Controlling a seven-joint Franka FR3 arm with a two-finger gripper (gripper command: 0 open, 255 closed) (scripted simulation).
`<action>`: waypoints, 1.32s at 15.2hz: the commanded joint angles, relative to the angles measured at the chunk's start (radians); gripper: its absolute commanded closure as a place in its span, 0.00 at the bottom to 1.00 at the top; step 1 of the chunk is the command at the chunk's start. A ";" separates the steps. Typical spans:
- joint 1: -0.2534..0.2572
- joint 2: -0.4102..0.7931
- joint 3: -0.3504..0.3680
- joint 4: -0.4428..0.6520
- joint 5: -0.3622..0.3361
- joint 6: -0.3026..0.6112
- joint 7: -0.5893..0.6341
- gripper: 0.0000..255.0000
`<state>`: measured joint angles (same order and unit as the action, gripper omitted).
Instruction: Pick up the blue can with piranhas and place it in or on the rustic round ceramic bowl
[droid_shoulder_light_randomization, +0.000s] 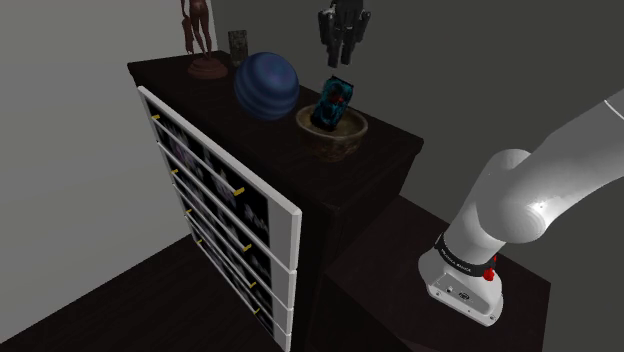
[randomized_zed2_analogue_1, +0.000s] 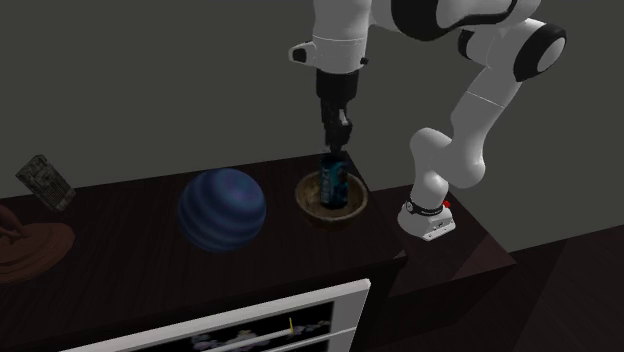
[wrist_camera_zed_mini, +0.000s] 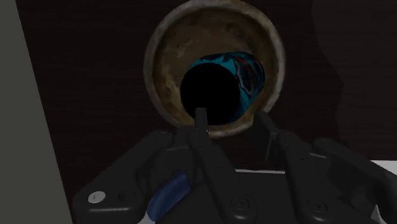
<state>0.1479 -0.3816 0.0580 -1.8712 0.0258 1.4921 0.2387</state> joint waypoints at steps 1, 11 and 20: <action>0.000 -0.009 0.000 -0.038 0.000 0.029 -0.001 1.00; -0.187 -0.097 -0.007 -0.257 0.178 0.220 0.699 0.00; -0.281 -0.183 0.041 -0.481 0.277 0.417 1.031 0.00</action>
<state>-0.1335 -0.5668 0.0959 -2.3422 0.3006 1.8959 1.2687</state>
